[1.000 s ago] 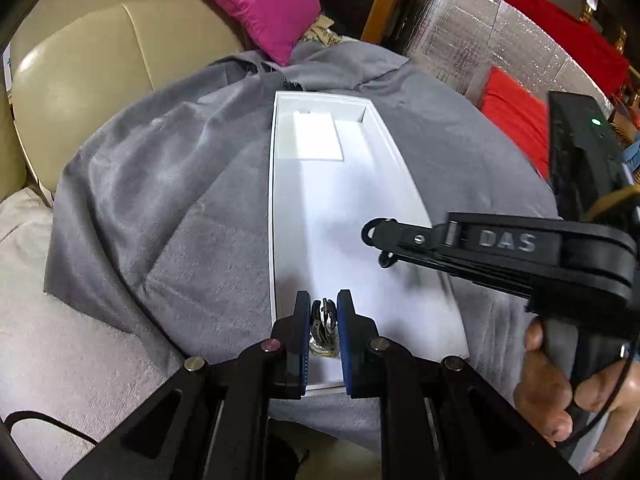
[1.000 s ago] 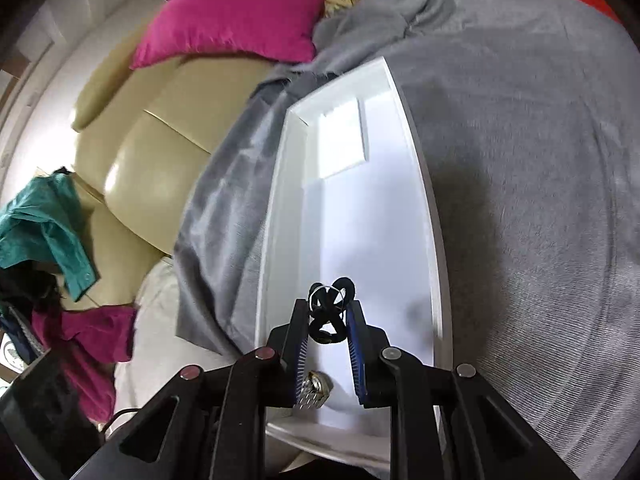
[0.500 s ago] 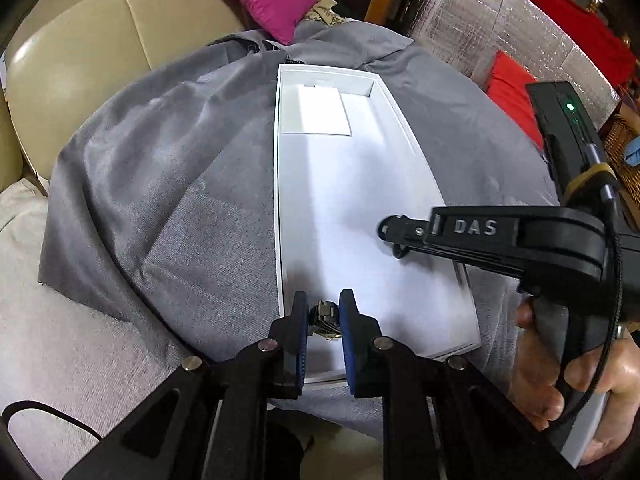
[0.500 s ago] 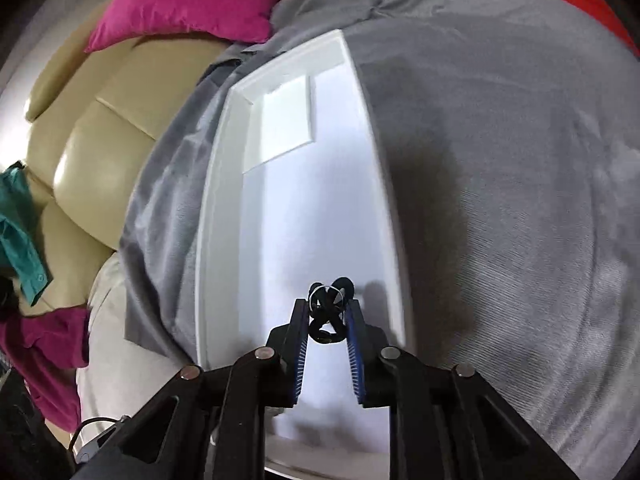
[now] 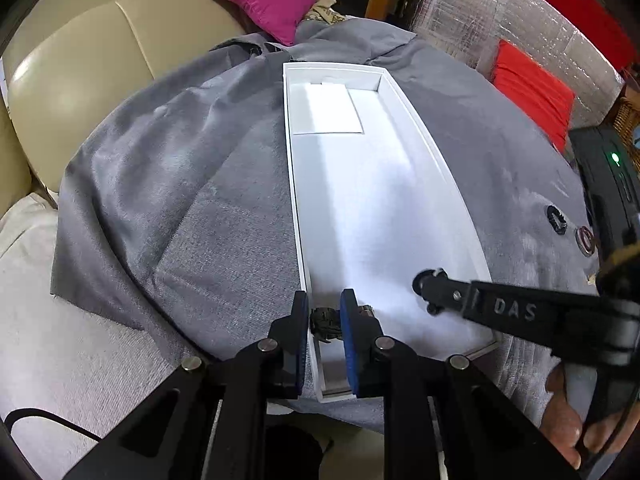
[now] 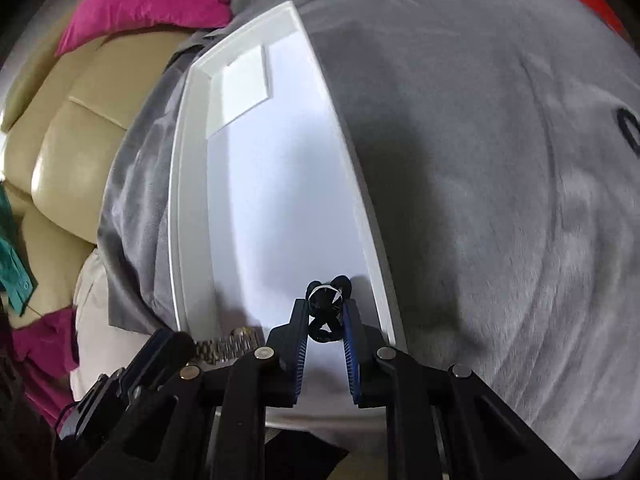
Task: Organize jewelry
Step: 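Open the right tool over the box while the left tool lowers the watch in and opens, then move both open tools back over the remaining jewelry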
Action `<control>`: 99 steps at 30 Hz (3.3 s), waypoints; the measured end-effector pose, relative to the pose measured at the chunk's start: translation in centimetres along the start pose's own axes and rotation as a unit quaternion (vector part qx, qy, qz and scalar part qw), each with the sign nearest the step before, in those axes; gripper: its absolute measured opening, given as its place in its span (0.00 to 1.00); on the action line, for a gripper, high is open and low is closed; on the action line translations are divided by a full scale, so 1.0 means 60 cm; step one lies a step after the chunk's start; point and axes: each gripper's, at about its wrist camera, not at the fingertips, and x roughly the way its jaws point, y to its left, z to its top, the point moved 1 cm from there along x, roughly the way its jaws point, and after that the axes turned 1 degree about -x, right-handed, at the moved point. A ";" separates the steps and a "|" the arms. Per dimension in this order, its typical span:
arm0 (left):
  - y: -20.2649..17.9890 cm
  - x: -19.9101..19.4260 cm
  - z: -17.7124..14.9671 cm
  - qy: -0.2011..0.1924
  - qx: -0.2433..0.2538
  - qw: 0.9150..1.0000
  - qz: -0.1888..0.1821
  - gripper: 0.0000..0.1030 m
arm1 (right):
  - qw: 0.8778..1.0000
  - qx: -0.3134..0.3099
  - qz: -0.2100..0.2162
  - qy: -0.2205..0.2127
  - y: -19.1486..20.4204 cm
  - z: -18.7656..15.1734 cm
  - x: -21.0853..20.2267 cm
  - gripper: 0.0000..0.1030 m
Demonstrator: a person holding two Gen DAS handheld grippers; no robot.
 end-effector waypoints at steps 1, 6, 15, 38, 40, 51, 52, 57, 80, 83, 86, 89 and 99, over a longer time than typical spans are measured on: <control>-0.001 0.001 0.000 0.001 0.002 1.000 -0.002 0.19 | 1.000 0.005 -0.001 -0.003 -0.004 -0.004 -0.003 0.18; -0.004 0.002 0.001 0.003 0.007 1.000 -0.002 0.19 | 0.999 0.019 0.031 -0.009 -0.017 -0.008 -0.012 0.18; -0.005 0.000 0.001 0.005 0.006 1.000 -0.003 0.19 | 0.997 0.008 0.066 -0.023 -0.013 0.005 -0.047 0.32; -0.001 0.000 -0.001 0.003 0.008 1.000 0.005 0.20 | 0.994 -0.016 -0.011 -0.108 -0.015 0.023 -0.044 0.14; 0.002 0.001 0.000 0.002 0.009 1.000 0.012 0.20 | 0.994 0.006 -0.005 -0.106 -0.021 0.011 -0.043 0.14; -0.006 0.027 -0.007 0.032 0.032 0.999 0.030 0.27 | 0.986 0.105 0.025 -0.126 -0.071 -0.089 -0.057 0.13; -0.011 0.028 -0.007 0.033 0.037 0.998 0.027 0.27 | 0.985 0.114 0.029 -0.128 -0.077 -0.098 -0.060 0.13; -0.035 0.029 -0.009 0.031 0.063 0.997 0.021 0.27 | 0.981 0.136 0.041 -0.134 -0.099 -0.127 -0.075 0.13; -0.114 -0.057 0.000 -0.090 0.086 0.992 -0.013 0.25 | 0.960 0.140 0.114 -0.214 -0.241 -0.142 -0.234 0.41; -0.155 -0.087 -0.001 -0.135 0.108 0.984 -0.031 0.26 | 0.954 0.157 0.077 -0.244 -0.320 -0.147 -0.279 0.41; -0.215 -0.107 -0.009 -0.162 0.139 0.975 -0.057 0.38 | 0.946 0.185 0.051 -0.260 -0.413 -0.156 -0.316 0.41; -0.286 -0.118 -0.022 -0.169 0.172 0.967 -0.088 0.46 | 0.940 0.217 0.040 -0.261 -0.493 -0.161 -0.333 0.41; -0.527 -0.052 -0.108 -0.042 0.260 0.946 -0.191 0.52 | 0.906 0.335 0.097 -0.239 -0.638 -0.172 -0.334 0.41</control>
